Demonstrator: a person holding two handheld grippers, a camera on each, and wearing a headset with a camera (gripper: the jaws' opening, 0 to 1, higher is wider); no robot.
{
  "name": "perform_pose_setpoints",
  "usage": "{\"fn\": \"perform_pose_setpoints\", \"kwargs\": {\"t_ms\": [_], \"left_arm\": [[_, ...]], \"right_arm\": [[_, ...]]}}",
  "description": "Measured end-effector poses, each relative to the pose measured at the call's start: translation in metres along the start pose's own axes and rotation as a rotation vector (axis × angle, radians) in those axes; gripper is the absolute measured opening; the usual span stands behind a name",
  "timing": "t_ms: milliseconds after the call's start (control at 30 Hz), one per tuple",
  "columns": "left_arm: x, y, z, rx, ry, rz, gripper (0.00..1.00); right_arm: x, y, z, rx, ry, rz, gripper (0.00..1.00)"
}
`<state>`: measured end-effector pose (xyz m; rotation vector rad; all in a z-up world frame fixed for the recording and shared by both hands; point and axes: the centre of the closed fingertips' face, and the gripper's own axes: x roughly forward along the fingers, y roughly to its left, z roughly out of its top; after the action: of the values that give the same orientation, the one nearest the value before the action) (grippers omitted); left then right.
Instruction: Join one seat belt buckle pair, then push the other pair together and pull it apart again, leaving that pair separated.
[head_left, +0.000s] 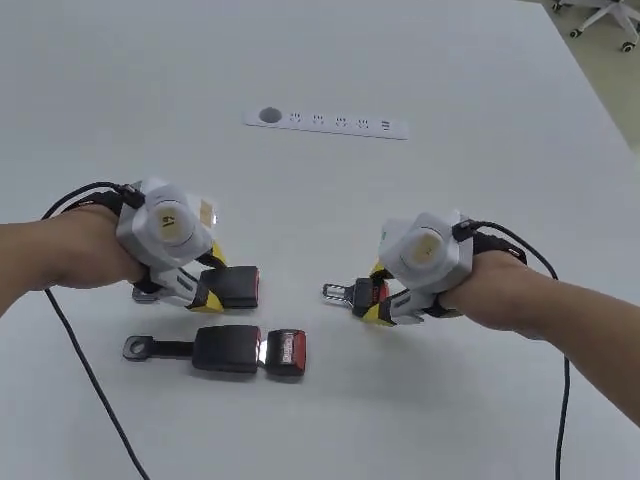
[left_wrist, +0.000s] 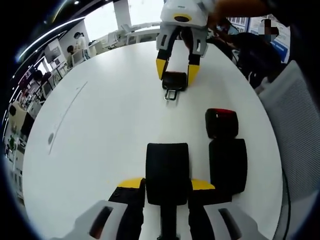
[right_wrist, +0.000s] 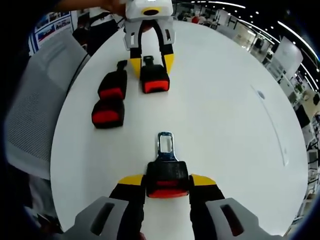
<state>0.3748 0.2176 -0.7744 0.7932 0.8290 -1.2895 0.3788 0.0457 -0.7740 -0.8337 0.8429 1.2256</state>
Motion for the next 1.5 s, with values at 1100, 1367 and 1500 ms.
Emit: {"fn": "perform_pose_setpoints", "kwargs": {"t_ms": [1100,1367,1500], "left_arm": [[0.004,0.003,-0.004,0.001,0.008,-0.024,0.34],[0.004,0.001,-0.002,0.007,0.026,-0.043,0.33],[0.004,0.0,-0.002,0.006,0.013,-0.04,0.33]], "right_arm": [[0.014,0.009,0.017,-0.046,0.026,0.066,0.31],[0.028,0.014,0.046,-0.049,-0.003,0.059,0.31],[0.032,0.015,0.055,-0.052,-0.006,0.055,0.31]]}}
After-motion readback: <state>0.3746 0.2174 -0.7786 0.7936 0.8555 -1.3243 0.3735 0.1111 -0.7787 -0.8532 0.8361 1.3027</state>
